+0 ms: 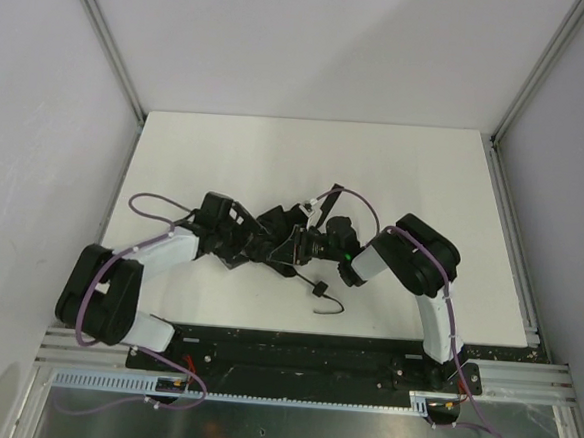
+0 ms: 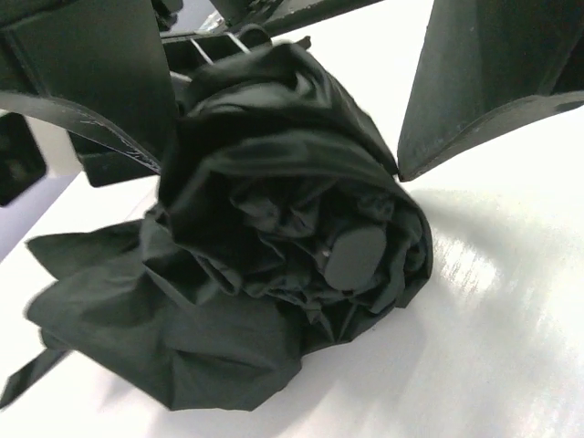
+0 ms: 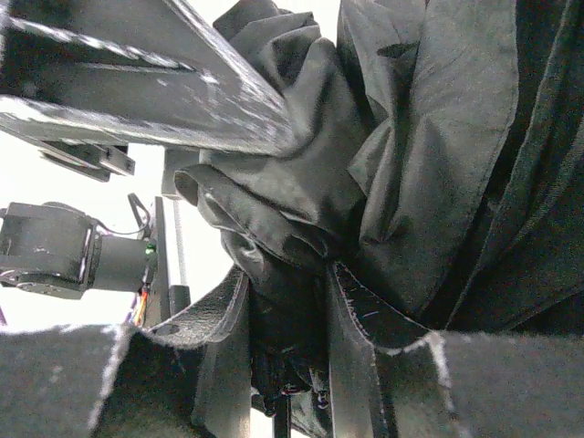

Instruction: Put away the umbrella

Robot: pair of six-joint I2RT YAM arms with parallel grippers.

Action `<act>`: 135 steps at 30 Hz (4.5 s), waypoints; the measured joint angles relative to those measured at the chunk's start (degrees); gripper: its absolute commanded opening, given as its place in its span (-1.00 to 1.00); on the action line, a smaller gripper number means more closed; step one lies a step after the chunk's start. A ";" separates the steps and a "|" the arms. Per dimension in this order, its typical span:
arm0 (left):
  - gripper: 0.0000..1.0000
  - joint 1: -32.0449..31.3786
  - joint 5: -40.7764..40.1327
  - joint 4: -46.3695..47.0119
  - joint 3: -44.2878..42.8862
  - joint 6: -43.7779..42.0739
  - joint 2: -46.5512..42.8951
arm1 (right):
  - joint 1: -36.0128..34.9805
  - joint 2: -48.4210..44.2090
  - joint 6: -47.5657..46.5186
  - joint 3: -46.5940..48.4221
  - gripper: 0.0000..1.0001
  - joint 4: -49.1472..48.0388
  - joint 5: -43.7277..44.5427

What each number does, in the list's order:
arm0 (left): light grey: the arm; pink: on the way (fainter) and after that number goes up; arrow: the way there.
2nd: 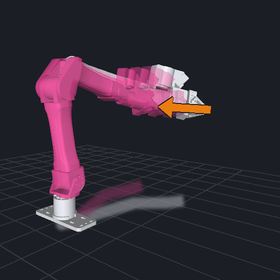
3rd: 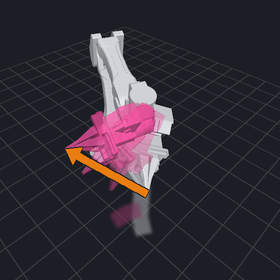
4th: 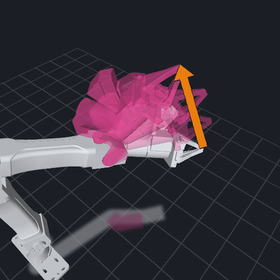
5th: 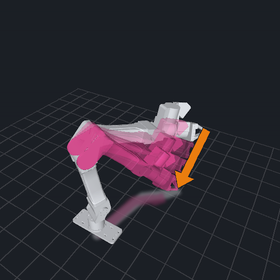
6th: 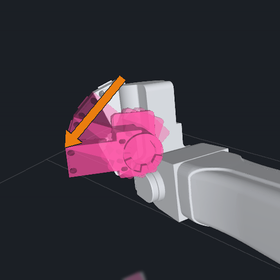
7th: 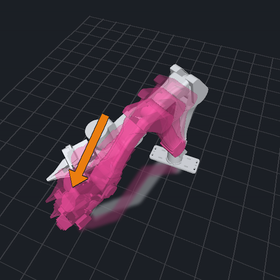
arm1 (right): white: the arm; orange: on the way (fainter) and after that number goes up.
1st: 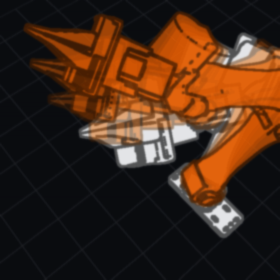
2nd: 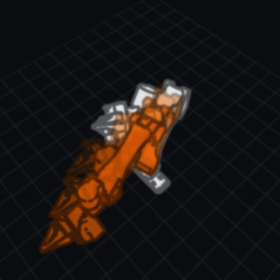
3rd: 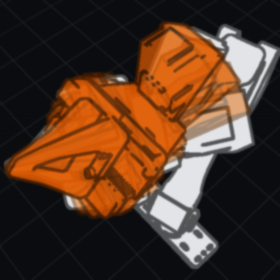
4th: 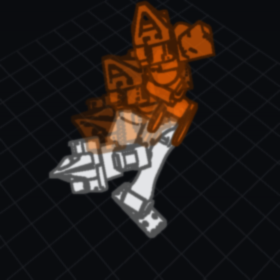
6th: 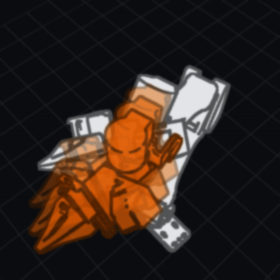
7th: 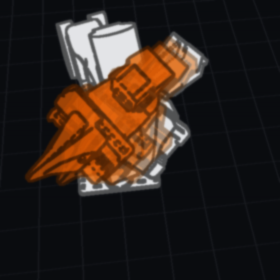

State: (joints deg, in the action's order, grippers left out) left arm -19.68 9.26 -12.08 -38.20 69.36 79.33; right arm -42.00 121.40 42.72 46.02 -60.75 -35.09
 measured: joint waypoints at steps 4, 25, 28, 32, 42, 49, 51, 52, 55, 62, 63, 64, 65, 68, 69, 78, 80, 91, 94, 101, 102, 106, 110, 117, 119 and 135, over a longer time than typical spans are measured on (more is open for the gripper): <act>0.55 -1.42 -0.09 2.34 0.11 1.27 4.92 | -0.02 -0.20 1.03 -0.02 -1.00 0.46 -0.59; -1.00 -2.82 1.64 17.35 4.20 0.63 9.38 | -5.35 -19.78 -15.58 6.93 0.60 45.86 12.46; -1.00 -2.80 1.70 17.42 4.24 0.22 9.38 | -8.55 -24.81 -23.54 8.48 0.62 53.83 20.15; -1.00 -2.80 1.73 16.15 3.41 -0.24 9.64 | -14.67 -27.54 -33.86 9.94 0.62 57.11 34.36; -1.00 -2.73 2.05 9.75 -0.87 -0.90 11.52 | -23.26 -17.53 -51.06 10.49 0.55 47.80 55.65; -1.00 -2.69 2.19 8.24 -1.90 -0.92 12.02 | -24.15 -9.90 -55.89 11.82 -0.43 40.26 61.44; -1.00 -2.60 1.77 8.07 -2.21 -0.76 12.15 | -24.15 -8.28 -55.78 12.24 -0.84 38.66 62.62; -1.00 -2.34 1.64 7.69 -2.36 -0.39 12.17 | -24.17 -7.78 -55.45 12.50 -0.92 38.07 63.65; -0.77 -1.97 1.05 6.75 -3.15 -0.79 12.35 | -23.58 -7.32 -53.88 13.35 -0.99 38.49 62.69; 0.20 -1.97 -0.52 3.26 -6.67 -3.52 13.81 | -19.30 -8.72 -42.38 10.16 -1.00 34.34 52.37; 0.29 -2.03 -0.57 2.75 -7.10 -4.28 13.90 | -18.36 -9.01 -40.17 9.01 -1.00 32.46 50.27; 0.40 -2.05 -0.55 2.12 -7.80 -5.40 13.92 | -17.35 -9.29 -37.68 7.80 -1.00 30.38 48.04; 0.50 -2.05 -0.72 1.44 -8.57 -6.58 13.92 | -16.37 -9.46 -35.26 6.56 -1.00 28.20 45.64; 0.87 -1.92 -1.14 -0.26 -10.21 -9.42 13.88 | -12.94 -9.27 -28.68 3.15 -1.00 21.24 38.27; 0.93 -1.73 -1.11 -0.68 -10.56 -10.16 13.77 | -11.89 -8.92 -26.73 2.27 -1.00 19.08 36.04; 0.99 2.23 -1.11 -3.08 -8.20 -13.38 3.85 | -4.57 -3.41 -11.67 -1.31 -1.00 3.50 18.53; 0.99 2.56 -0.92 -2.75 -6.73 -13.35 1.64 | -3.32 -2.36 -8.66 -1.40 -1.00 1.60 15.89; 0.99 -0.11 3.39 5.18 1.44 -10.29 0.02 | -0.85 0.00 0.15 -2.16 -1.00 -2.75 8.57; 0.90 -2.62 3.50 8.04 1.44 -8.74 2.78 | -0.83 0.33 1.66 -2.38 -1.00 -3.63 7.54; 0.34 -4.48 6.10 18.32 1.44 -2.67 10.86 | -0.20 1.16 4.50 -2.84 -1.00 -6.54 5.25; 0.16 -4.42 6.21 18.88 1.44 -2.12 11.58 | 0.09 1.18 4.76 -2.97 -1.00 -6.84 5.14; -0.47 -4.31 7.34 21.81 1.44 -0.81 13.90 | 0.94 1.03 4.92 -3.32 -0.77 -6.80 4.76; -0.91 -4.35 8.24 23.71 1.86 0.22 14.45 | 0.85 -2.14 3.65 -3.56 -0.20 -1.25 6.38; -1.00 -4.63 8.94 26.14 2.23 0.09 15.43 | -0.70 -13.60 -6.21 0.26 0.56 25.90 10.93; -1.00 -4.63 8.92 26.16 2.23 0.04 15.43 | -1.99 -17.14 -11.63 2.64 0.61 36.06 13.94; -1.00 -4.57 9.07 18.95 -1.38 -0.37 16.04 | -19.96 -20.46 -46.23 7.39 0.43 47.74 53.66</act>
State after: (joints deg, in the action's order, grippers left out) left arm -24.25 18.33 6.87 -39.57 68.99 95.37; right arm -61.95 100.95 -3.51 53.41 -13.02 18.57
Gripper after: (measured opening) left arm 0.414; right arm 0.765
